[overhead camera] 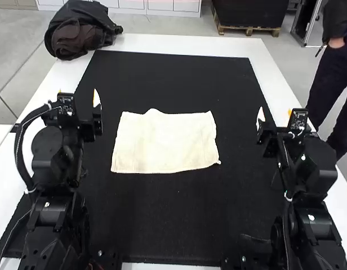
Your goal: Fold the towel.
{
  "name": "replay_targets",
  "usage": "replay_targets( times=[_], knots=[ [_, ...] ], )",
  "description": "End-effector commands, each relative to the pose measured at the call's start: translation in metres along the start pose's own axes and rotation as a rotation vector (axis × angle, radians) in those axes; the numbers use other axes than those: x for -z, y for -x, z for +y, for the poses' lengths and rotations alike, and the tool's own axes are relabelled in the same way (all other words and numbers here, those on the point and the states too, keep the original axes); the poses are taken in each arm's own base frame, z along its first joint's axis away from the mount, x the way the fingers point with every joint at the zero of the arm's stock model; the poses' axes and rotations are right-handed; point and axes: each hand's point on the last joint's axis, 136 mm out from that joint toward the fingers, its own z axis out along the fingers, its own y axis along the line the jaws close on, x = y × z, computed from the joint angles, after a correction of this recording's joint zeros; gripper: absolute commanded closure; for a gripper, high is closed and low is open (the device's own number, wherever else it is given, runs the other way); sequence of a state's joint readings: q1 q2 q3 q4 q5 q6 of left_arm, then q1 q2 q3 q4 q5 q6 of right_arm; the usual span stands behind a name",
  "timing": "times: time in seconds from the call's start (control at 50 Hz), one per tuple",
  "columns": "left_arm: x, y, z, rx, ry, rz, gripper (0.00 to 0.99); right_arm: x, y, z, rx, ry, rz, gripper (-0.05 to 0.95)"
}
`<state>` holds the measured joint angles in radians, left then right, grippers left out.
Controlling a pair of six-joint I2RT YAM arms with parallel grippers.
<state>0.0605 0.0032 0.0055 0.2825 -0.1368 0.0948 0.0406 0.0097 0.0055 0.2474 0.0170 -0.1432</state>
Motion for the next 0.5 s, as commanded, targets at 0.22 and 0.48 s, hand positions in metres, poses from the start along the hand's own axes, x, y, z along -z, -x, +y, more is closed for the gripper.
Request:
replay_targets(
  times=[0.22,0.48],
  knots=[
    [-0.02,0.069,0.009,-0.016,0.013,-0.066,0.038,-0.012,0.073,0.002,0.015,0.038,-0.089,0.05],
    [-0.108,0.075,-0.01,-0.036,-0.065,0.108,0.038,-0.103,0.09,-0.004,-0.057,0.025,0.126,0.04]
  ],
)
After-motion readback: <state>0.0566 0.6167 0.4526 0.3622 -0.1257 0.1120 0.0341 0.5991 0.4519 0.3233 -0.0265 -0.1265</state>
